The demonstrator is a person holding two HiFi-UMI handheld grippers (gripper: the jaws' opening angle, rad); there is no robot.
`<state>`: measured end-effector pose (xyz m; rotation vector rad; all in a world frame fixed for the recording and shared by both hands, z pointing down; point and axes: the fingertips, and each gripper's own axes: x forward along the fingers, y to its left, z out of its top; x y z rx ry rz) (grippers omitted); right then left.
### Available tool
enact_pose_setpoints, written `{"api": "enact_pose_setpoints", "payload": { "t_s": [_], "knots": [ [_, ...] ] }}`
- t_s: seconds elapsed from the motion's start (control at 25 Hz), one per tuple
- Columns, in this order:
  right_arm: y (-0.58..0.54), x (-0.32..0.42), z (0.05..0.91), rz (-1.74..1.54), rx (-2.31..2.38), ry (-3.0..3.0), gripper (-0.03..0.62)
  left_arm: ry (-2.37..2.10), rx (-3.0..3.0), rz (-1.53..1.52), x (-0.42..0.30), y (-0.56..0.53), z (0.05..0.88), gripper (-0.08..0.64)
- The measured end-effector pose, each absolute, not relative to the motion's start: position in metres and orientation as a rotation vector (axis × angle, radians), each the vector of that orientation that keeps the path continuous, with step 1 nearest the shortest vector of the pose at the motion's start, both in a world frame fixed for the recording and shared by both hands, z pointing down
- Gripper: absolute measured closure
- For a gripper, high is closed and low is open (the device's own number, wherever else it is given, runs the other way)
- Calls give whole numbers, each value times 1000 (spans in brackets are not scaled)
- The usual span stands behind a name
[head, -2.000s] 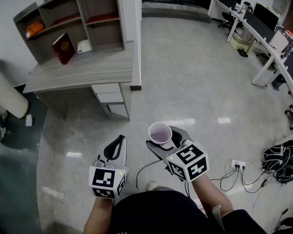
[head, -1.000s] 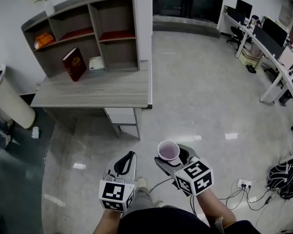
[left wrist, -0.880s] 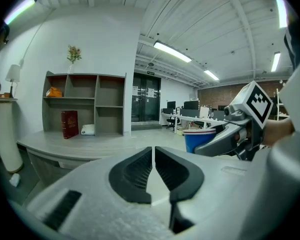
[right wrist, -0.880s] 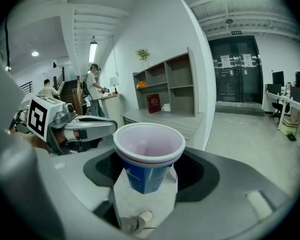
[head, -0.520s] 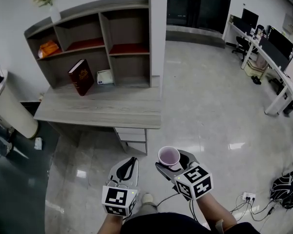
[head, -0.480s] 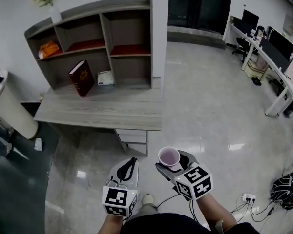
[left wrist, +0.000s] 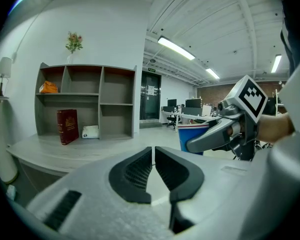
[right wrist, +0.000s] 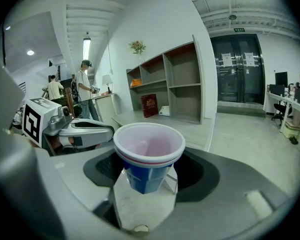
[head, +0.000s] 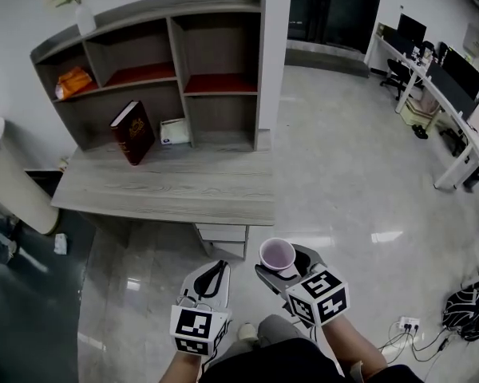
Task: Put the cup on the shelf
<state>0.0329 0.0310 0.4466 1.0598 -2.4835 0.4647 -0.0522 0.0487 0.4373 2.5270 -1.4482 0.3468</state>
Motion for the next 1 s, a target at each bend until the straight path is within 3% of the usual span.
{"api": "enact_pose_setpoints", "payload": {
  "t_s": [1.0],
  "knots": [
    [-149,23,442,423,856,-2557,287,-1485,2470,334,-35,-115,425,568]
  ]
}}
